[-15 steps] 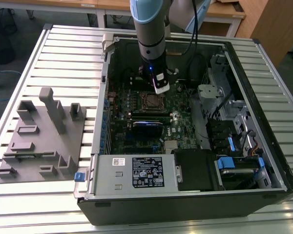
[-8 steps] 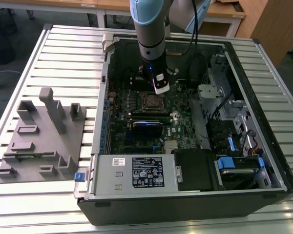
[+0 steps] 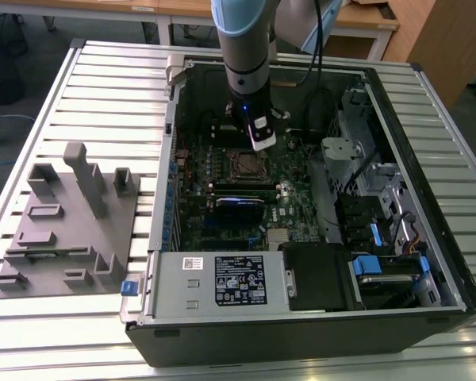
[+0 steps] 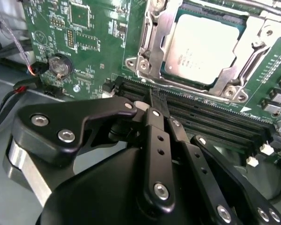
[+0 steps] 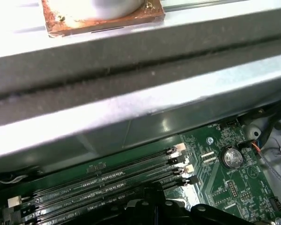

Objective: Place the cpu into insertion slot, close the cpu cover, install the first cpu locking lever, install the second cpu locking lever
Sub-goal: 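Install the first cpu locking lever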

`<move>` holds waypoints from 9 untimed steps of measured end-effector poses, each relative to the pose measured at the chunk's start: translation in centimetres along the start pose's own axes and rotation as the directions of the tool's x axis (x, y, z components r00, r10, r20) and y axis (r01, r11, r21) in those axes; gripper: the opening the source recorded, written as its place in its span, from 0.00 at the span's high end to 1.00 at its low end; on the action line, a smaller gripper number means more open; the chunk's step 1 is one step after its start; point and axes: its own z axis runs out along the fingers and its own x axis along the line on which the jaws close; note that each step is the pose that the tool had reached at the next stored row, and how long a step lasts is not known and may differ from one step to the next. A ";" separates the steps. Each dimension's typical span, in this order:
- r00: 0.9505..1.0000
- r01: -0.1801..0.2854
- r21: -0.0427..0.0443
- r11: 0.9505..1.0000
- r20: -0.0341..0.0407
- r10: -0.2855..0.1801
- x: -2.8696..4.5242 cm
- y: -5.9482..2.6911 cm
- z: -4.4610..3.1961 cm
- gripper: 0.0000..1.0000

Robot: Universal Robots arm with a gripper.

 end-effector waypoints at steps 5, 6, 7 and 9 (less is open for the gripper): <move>1.000 0.000 0.000 1.000 0.000 0.000 -0.21 -0.69 -0.05 0.90; 1.000 0.000 0.000 1.000 0.001 0.000 -0.21 -0.75 0.05 0.90; 1.000 0.000 -0.001 1.000 0.002 0.000 -0.19 -0.80 0.16 0.90; 1.000 0.001 -0.001 1.000 0.003 -0.001 -0.16 -0.88 0.37 0.90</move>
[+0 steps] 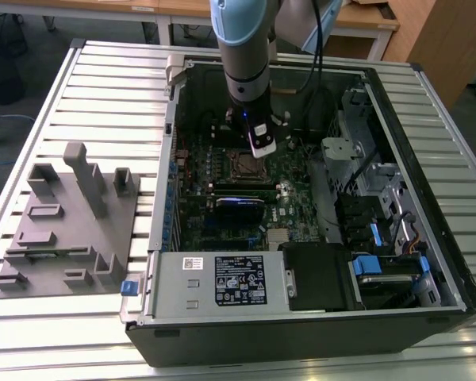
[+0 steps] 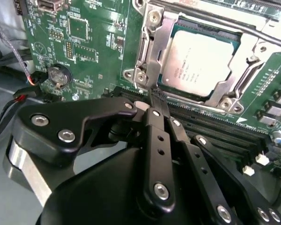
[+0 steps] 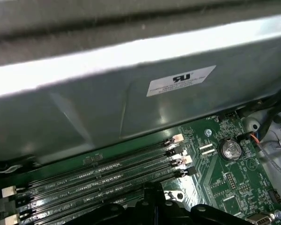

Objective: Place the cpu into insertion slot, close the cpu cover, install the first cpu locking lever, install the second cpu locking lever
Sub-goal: 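Install the first cpu locking lever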

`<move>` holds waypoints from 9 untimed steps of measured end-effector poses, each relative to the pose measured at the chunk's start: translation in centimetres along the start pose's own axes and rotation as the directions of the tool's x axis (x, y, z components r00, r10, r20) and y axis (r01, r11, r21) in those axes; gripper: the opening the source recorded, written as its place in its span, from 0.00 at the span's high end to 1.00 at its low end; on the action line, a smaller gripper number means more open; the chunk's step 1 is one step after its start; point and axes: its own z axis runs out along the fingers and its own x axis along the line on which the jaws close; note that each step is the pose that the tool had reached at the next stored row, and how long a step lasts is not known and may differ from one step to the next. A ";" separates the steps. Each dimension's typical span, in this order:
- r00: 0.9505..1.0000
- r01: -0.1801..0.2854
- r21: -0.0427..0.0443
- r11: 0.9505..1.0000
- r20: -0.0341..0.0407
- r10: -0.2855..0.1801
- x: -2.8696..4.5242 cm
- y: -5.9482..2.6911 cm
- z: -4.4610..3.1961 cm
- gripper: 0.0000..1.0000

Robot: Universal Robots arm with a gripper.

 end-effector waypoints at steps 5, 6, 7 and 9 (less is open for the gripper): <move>1.000 0.000 -0.002 1.000 0.000 0.000 0.04 -0.07 0.17 0.90; 1.000 -0.001 -0.003 1.000 0.000 0.001 0.04 -0.07 0.19 0.90; 1.000 -0.001 -0.003 1.000 0.000 0.001 0.04 -0.08 0.21 0.90; 1.000 -0.001 -0.004 1.000 0.000 0.001 0.03 -0.08 0.21 0.90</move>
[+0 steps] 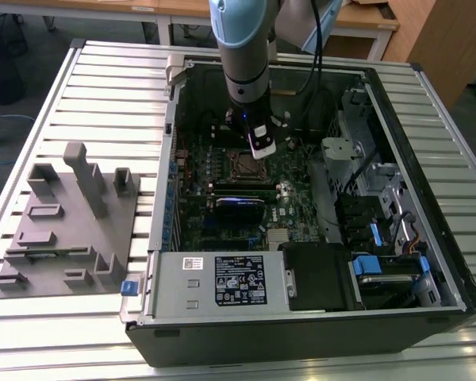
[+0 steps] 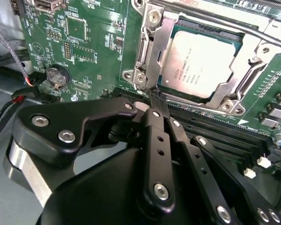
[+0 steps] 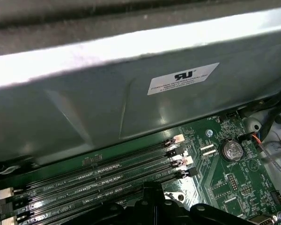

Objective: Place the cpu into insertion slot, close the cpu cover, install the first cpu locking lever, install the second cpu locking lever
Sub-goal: 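Install the first cpu locking lever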

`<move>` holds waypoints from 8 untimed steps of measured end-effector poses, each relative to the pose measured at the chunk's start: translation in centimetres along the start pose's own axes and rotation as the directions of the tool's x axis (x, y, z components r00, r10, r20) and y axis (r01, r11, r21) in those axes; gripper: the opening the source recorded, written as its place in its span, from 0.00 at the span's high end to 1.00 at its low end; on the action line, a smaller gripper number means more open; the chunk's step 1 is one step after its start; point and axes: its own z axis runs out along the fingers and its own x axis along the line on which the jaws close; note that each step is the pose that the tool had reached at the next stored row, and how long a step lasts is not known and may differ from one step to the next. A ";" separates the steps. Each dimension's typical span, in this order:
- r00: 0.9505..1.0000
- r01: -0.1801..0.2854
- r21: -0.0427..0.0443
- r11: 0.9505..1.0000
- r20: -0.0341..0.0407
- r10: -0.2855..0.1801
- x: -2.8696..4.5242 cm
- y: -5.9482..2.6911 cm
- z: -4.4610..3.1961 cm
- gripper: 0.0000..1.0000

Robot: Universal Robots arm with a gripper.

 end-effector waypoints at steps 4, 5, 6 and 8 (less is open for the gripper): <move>1.000 0.000 -0.001 1.000 0.000 0.000 -0.04 0.07 -0.21 0.90; 1.000 0.000 0.000 1.000 0.000 0.000 -0.07 0.14 -0.42 0.90; 1.000 0.000 0.000 1.000 0.000 0.000 -0.11 0.22 -0.66 0.90; 1.000 0.000 0.000 1.000 0.000 0.000 -0.18 0.39 -1.14 0.90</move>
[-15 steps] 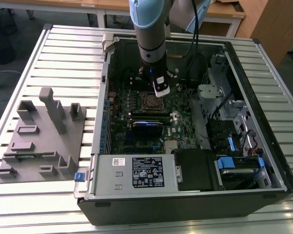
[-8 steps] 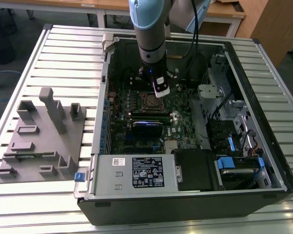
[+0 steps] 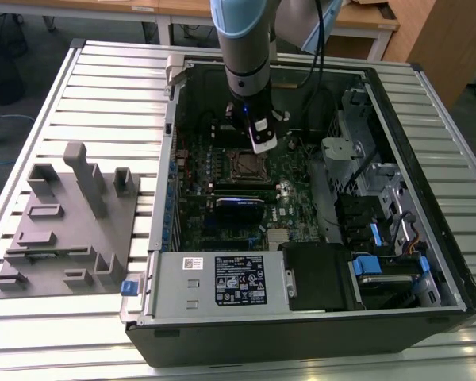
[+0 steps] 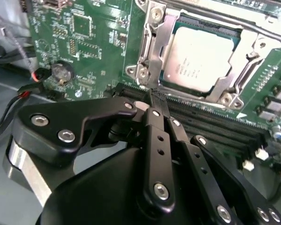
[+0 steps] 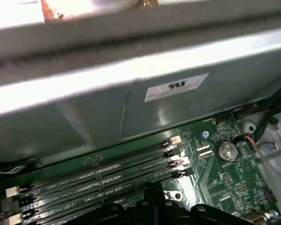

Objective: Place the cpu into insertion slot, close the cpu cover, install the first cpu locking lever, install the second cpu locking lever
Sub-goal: 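Install the first cpu locking lever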

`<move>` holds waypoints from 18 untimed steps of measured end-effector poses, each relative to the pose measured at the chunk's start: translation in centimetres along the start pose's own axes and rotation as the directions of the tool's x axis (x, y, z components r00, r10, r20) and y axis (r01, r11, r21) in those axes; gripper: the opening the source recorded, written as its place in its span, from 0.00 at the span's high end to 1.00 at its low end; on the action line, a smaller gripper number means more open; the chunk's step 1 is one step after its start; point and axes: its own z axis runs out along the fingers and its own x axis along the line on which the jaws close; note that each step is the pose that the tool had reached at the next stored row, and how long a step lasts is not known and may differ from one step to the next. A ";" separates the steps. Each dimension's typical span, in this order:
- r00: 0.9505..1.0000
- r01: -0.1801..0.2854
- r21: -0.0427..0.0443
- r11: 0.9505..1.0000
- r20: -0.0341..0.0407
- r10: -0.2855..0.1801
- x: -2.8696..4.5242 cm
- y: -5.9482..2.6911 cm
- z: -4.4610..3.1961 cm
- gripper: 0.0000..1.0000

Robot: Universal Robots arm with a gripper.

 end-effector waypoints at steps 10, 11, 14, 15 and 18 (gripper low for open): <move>1.000 -0.002 0.000 1.000 0.001 0.002 -0.10 0.21 -0.60 0.90; 1.000 -0.002 0.000 1.000 0.001 0.002 -0.10 0.21 -0.60 0.90; 1.000 -0.003 0.001 1.000 0.001 0.003 -0.10 0.20 -0.61 0.90; 1.000 -0.003 0.007 1.000 -0.001 0.003 -0.10 0.21 -0.61 0.90; 1.000 -0.001 0.054 0.999 -0.019 0.002 -0.10 0.21 -0.60 0.90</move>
